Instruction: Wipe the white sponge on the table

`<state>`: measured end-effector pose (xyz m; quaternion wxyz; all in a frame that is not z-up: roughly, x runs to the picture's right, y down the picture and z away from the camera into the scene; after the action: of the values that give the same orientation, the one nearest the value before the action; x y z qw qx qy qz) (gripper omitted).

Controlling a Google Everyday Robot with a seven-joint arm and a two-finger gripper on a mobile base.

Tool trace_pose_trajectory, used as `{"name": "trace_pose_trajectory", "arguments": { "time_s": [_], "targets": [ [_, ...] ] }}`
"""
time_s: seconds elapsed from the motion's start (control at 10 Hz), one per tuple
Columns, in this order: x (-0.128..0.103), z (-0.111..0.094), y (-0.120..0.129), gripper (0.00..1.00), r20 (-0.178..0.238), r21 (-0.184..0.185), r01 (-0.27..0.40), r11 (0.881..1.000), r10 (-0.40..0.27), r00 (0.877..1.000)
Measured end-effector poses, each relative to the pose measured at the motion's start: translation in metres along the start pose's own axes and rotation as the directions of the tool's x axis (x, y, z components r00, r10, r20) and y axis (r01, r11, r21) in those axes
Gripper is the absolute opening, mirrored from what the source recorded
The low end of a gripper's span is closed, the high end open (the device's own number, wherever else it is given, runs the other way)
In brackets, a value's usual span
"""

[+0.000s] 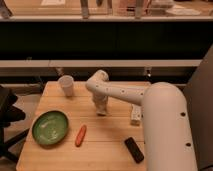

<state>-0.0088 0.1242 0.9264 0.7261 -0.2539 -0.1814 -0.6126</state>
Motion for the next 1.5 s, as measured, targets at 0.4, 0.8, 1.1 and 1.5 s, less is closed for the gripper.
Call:
{"name": "trace_pose_trajectory", "arguments": {
  "time_s": [0.4,0.8,1.1,1.5],
  "targets": [
    [-0.008,-0.002,0.005,0.0,-0.006,-0.012,0.033,0.999,-0.034,0.999],
    [-0.015,-0.004,0.015,0.0,-0.009,-0.013,0.056,0.998,-0.056,0.998],
    [-0.019,-0.006,0.014,0.0,-0.013,-0.012,0.078,0.997,-0.079,0.997],
    [-0.023,-0.009,0.02,0.0,-0.02,-0.012,0.101,0.995,-0.102,0.995]
  ]
}}
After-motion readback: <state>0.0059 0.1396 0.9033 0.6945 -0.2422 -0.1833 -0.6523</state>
